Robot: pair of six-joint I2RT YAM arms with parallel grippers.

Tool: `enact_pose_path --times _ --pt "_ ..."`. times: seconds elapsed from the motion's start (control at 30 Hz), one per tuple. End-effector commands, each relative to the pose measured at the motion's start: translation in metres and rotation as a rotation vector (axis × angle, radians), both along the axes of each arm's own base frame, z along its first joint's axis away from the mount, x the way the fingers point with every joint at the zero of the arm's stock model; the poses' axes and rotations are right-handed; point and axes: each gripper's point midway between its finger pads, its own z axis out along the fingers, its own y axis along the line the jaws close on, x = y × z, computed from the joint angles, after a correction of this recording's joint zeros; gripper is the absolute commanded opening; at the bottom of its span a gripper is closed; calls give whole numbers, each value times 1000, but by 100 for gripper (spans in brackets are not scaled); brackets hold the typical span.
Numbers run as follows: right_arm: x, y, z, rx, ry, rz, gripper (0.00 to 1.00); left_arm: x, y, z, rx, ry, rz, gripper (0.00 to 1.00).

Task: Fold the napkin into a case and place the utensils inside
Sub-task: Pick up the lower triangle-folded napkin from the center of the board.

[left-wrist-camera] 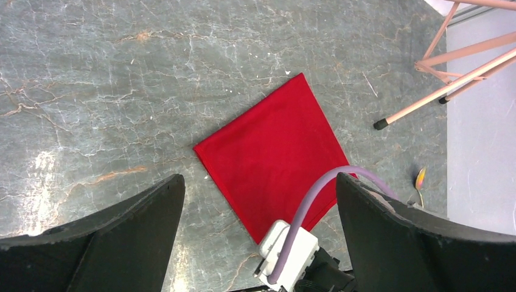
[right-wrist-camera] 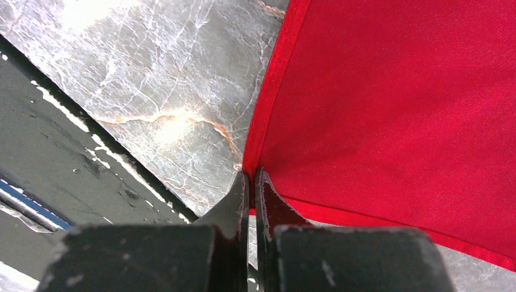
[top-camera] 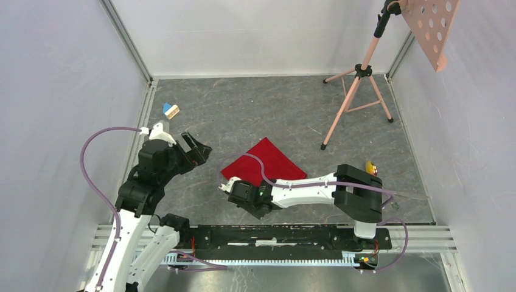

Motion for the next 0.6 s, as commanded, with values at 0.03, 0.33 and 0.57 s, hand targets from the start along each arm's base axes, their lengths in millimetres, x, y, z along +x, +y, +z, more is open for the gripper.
enact_pose_path --times 0.03,0.33,0.57 --pt "12 9 11 93 -56 -17 1 9 -9 -3 -26 4 -22 100" --pt "9 16 38 390 114 -44 0 11 -39 -59 -155 219 -75 100" --pt "9 12 41 449 174 -44 0 11 -67 -107 -322 396 -90 100"
